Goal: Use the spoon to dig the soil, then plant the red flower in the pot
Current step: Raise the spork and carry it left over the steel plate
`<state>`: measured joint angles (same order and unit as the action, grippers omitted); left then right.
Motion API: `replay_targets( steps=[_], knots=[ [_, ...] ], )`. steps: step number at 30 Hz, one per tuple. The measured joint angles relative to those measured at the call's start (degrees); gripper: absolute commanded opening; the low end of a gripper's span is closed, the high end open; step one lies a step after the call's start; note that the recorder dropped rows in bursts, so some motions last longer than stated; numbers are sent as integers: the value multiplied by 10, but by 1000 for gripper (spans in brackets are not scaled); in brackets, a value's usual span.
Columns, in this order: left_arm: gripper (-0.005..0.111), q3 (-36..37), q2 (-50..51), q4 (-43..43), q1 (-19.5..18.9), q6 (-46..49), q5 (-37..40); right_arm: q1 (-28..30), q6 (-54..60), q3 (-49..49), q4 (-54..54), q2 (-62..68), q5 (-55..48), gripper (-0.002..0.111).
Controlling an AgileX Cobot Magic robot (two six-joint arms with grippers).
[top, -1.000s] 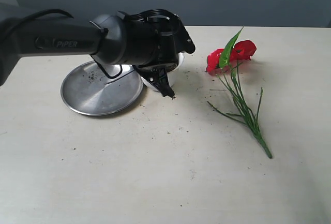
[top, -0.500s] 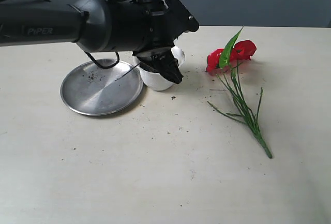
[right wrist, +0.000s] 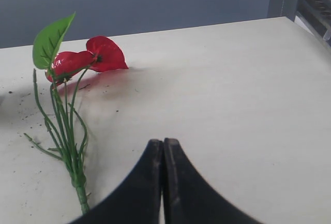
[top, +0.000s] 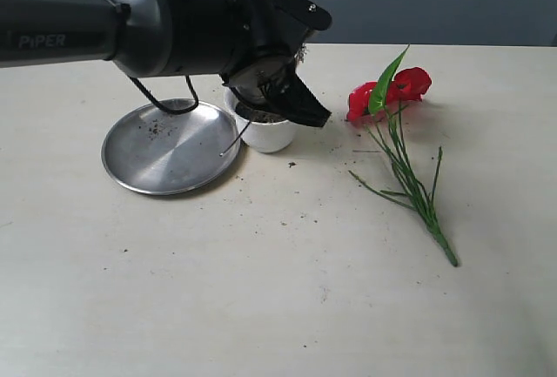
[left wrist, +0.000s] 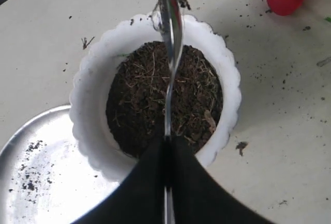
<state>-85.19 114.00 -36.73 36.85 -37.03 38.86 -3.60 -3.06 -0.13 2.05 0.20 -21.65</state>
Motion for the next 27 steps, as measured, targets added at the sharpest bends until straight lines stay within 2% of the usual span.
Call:
replay_targets(
  steps=[15, 22, 27],
  knots=[
    [0, 0, 0, 15, -13, -29, -7, 0, 0, 0, 0, 0, 0, 0],
    [0, 0, 0, -14, -13, -28, -8, 0, 0, 0, 0, 0, 0, 0],
    [0, 0, 0, 26, -13, -28, -8, 0, 0, 0, 0, 0, 0, 0]
  ],
)
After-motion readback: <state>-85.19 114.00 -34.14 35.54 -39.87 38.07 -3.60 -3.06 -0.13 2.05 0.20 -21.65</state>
